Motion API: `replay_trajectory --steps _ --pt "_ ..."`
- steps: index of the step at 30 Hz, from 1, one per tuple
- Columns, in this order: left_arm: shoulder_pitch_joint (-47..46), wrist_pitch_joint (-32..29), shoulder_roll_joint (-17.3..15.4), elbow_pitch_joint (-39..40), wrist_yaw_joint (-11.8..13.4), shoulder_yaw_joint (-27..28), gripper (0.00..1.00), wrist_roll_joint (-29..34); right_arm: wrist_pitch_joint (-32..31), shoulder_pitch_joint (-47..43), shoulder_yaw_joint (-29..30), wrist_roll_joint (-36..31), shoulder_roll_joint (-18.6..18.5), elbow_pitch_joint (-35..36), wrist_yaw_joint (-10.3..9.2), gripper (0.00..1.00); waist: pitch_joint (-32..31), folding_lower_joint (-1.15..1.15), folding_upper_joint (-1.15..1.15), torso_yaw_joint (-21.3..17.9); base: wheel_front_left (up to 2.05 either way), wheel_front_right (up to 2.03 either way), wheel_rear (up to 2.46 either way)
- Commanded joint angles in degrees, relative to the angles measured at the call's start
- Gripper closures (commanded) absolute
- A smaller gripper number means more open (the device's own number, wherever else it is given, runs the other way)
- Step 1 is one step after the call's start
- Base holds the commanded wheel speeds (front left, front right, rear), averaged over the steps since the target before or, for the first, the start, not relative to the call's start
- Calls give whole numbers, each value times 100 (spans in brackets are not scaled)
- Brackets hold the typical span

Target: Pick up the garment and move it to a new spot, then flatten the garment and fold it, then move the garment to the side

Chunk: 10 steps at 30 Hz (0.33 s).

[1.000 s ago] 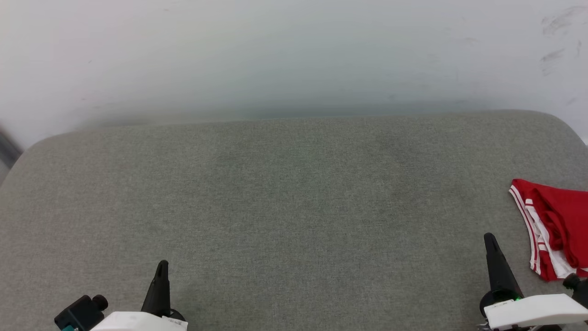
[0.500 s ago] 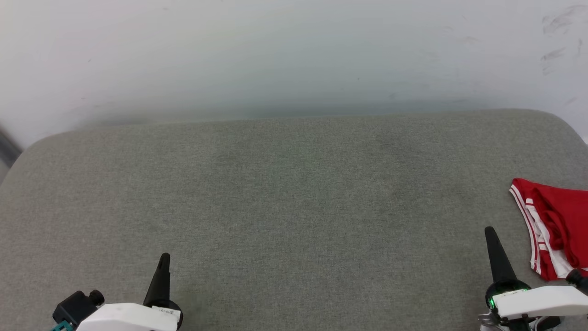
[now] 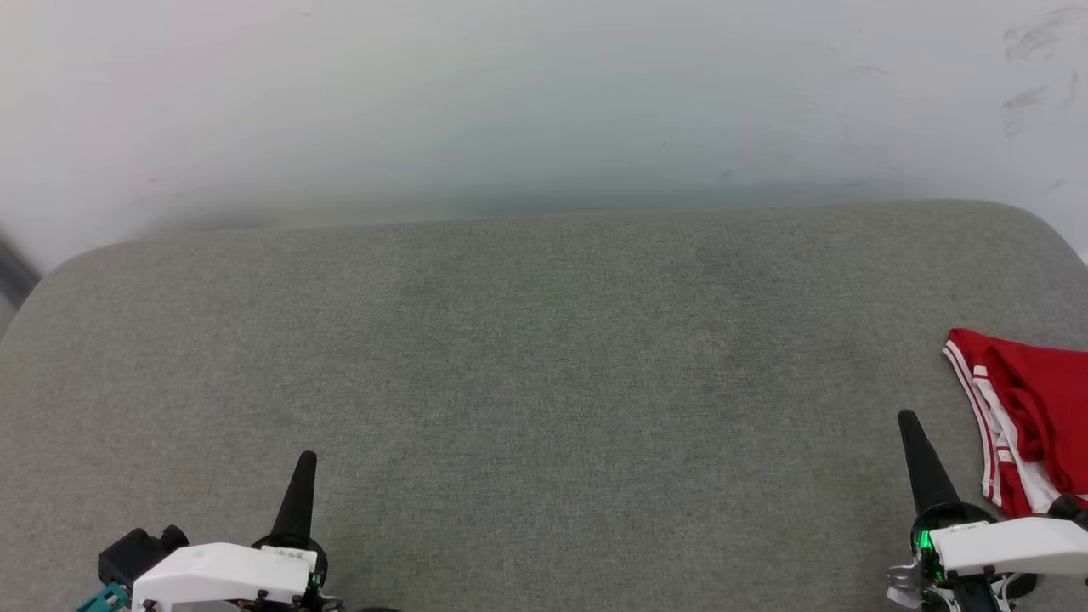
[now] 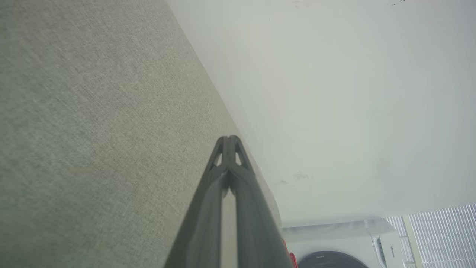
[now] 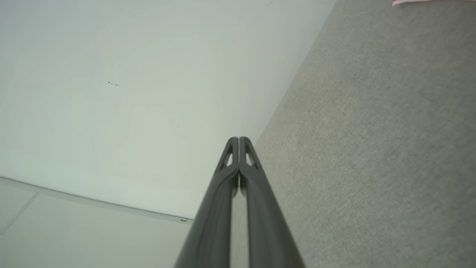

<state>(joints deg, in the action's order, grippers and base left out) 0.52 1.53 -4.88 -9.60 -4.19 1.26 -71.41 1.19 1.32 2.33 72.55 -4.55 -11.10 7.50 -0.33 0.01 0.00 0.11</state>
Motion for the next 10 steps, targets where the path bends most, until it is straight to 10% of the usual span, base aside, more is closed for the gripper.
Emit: replay_trajectory --steps 1,10 --pt "-168 -41 -30 2 -55 36 100 -142 -37 148 19 142 -36 15 -1 100 1 0 0 0 0 0 0" --pt "-296 -196 -20 -118 -138 97 100 -735 -188 249 67 693 -27 -69 0 100 13 0 0 -3 0 0 0"
